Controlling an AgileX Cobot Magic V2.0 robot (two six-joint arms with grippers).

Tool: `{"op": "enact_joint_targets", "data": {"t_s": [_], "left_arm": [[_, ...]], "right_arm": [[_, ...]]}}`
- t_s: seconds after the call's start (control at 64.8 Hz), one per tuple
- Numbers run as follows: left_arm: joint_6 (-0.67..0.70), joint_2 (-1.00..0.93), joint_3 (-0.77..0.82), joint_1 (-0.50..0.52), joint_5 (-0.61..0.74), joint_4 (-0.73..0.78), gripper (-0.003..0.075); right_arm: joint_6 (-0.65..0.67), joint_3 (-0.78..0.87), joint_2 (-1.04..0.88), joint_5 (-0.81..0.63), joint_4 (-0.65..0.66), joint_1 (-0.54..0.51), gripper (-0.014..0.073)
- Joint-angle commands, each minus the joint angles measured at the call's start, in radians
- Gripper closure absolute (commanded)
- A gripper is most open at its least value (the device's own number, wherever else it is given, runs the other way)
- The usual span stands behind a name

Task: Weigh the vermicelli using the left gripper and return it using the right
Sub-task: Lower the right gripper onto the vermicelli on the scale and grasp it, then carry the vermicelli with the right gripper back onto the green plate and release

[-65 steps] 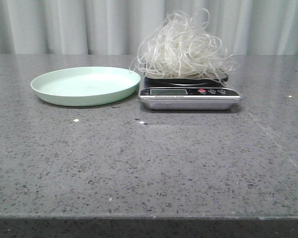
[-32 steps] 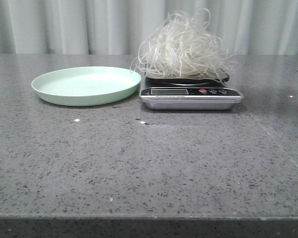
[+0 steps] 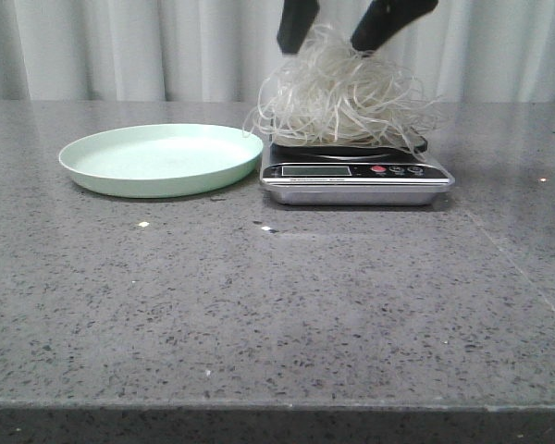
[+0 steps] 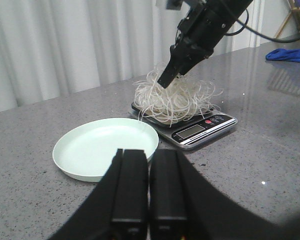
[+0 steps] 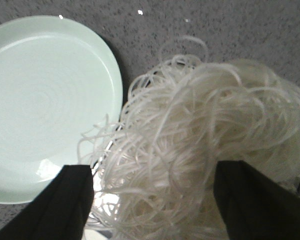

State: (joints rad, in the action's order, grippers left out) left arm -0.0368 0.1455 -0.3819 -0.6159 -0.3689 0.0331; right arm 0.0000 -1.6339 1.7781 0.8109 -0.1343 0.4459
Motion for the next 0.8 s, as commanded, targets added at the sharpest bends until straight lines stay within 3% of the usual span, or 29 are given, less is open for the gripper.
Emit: {"op": "enact_joint_targets", "data": {"t_s": [0.0,0.185,0.247,0.417,0.494,0.788], "left_arm": [[0.009,0.011,-0.026,-0.007,0.080,-0.007,0.0588],[0.009,0.011,-0.026,-0.007,0.080,-0.007,0.0588],[0.009,0.011,-0.026,-0.007,0.080,-0.007,0.0588],[0.009,0.011,-0.026,-0.007,0.080,-0.007,0.0588],[0.009,0.011,-0.026,-0.007,0.080,-0.007,0.0588],[0.009,0.011,-0.026,-0.007,0.080,-0.007,0.0588]], "right_arm": [[-0.015,-0.060,0.012,0.018,0.020,-0.002,-0.0008],[-0.015,-0.080,0.080,0.087,0.069,-0.002,0.0003],[-0.015,-0.080,0.090,0.112,0.078,-0.002,0.0062],[-0.015,-0.091,0.093,0.142,0.079,-0.002,0.0468],[-0.015,-0.144,0.093,0.170,0.079,-0.002,0.0424],[-0.015,-0.474,0.064,0.244,0.053,0.059,0.0426]]}}
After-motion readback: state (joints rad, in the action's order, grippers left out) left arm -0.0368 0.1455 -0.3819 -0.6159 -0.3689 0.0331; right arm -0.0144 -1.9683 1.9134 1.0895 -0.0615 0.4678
